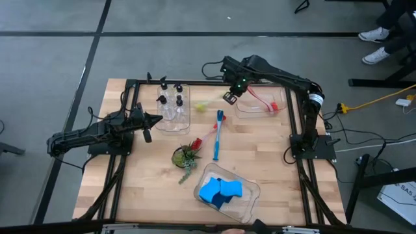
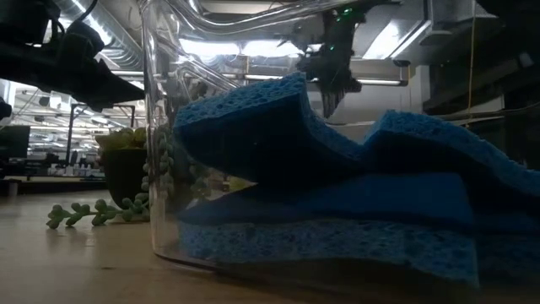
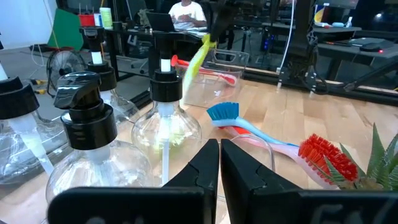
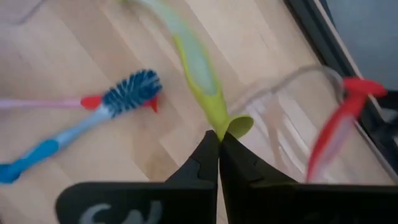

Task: Pick & Place Kitchen Sink Supplies
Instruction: Put the yellow dish brush into the top right transparent bin

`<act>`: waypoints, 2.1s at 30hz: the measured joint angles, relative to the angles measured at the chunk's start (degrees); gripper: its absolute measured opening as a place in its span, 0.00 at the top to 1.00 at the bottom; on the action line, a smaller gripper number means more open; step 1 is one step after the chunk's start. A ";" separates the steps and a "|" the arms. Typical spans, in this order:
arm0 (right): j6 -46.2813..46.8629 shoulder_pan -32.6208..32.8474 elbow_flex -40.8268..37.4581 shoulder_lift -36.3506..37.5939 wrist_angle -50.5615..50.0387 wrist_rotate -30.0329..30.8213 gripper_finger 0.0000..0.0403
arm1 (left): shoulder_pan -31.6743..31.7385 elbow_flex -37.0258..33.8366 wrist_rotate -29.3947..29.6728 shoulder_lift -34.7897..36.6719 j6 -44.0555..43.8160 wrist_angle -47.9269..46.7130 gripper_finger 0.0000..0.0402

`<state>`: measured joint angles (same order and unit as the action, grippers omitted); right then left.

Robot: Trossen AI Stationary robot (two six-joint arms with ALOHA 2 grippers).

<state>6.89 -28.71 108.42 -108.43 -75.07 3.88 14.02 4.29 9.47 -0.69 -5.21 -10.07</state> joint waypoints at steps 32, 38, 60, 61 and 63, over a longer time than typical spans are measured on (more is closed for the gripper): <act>6.33 -0.83 0.00 20.02 -14.01 8.85 0.99 | 0.02 0.00 -0.11 0.00 0.00 0.00 0.97; 7.73 -1.16 0.00 24.54 -14.06 13.17 0.99 | 0.01 0.00 -0.11 0.00 0.00 0.00 0.97; 4.72 -3.43 0.00 29.09 -14.94 23.54 0.99 | 0.00 0.00 -0.11 0.00 0.00 0.00 0.97; 4.67 -3.43 0.00 29.29 -14.91 24.86 0.99 | 0.00 0.00 -0.11 0.00 0.00 0.00 0.97; 4.66 -3.43 0.00 29.88 -14.92 25.95 0.99 | 0.00 0.00 -0.11 0.00 0.00 0.00 0.97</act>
<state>11.56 -32.14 108.42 -78.55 -90.00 29.83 14.02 4.29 9.37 -0.69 -5.21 -10.07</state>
